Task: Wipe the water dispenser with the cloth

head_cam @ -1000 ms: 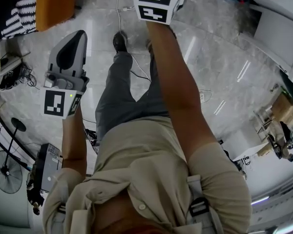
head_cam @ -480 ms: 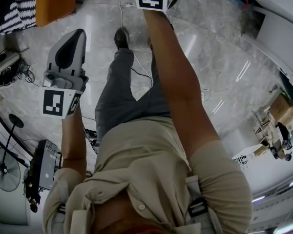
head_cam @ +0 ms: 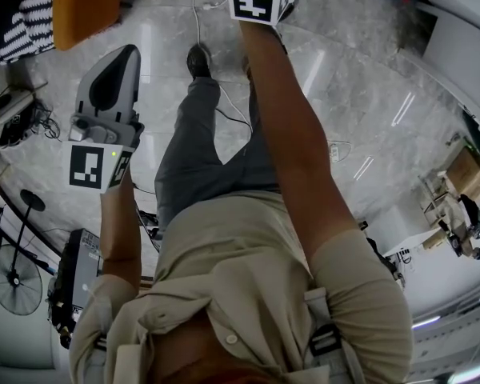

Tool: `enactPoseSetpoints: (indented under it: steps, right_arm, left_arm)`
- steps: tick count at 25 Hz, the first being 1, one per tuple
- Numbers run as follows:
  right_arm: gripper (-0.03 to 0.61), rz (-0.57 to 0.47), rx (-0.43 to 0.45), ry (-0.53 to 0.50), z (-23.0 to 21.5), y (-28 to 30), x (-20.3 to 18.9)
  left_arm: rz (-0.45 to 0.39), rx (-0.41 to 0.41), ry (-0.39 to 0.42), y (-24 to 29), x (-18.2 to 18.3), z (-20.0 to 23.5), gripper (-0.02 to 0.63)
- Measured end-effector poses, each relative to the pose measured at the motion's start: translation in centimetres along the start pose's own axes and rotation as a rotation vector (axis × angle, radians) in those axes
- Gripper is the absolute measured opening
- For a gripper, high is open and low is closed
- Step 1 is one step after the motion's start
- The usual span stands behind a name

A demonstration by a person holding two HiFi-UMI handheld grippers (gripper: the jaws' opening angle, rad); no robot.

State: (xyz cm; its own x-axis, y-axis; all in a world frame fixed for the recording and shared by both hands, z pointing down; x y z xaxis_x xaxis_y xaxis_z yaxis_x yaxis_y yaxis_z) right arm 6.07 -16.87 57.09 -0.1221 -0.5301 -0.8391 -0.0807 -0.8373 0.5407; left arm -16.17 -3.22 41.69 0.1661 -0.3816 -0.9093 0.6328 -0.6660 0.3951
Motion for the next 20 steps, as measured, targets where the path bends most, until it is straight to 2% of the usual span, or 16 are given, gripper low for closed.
enactPoseSetpoints:
  steps: [7,13,17,20]
  right_arm:
    - [0.063,-0.002,-0.065,0.031,-5.3,-3.9,-2.1]
    - [0.063,0.021,-0.202,0.102,-12.5,-6.6,-4.9]
    - [0.063,0.015,-0.229,0.102,-14.5,-7.9,-5.4]
    - [0.063,0.001,-0.247,0.139,-15.7,-8.7,-5.8]
  left_arm:
    - [0.001,-0.030,0.009,2.3,1.1,-1.4,0.015]
    - [0.010,-0.046,0.021,3.6,1.3,-2.7,0.015]
    - [0.017,-0.059,0.027,4.4,1.4,-3.8,0.015]
    - [0.017,-0.068,0.034,4.9,1.7,-4.7,0.015]
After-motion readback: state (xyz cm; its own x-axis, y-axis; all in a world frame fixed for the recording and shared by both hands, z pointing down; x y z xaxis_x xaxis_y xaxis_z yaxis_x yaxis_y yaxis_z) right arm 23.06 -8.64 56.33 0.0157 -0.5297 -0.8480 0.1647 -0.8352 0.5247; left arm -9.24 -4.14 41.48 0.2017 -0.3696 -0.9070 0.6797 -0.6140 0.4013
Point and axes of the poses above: the fingertips, and each gripper's own axes: y forward along the fingers, z to its left, x out of its top, the point moved 2 cm from there along -y, backward along the fingers, and after that the axes turned 6 degrees about x, right-handed, at the moved point
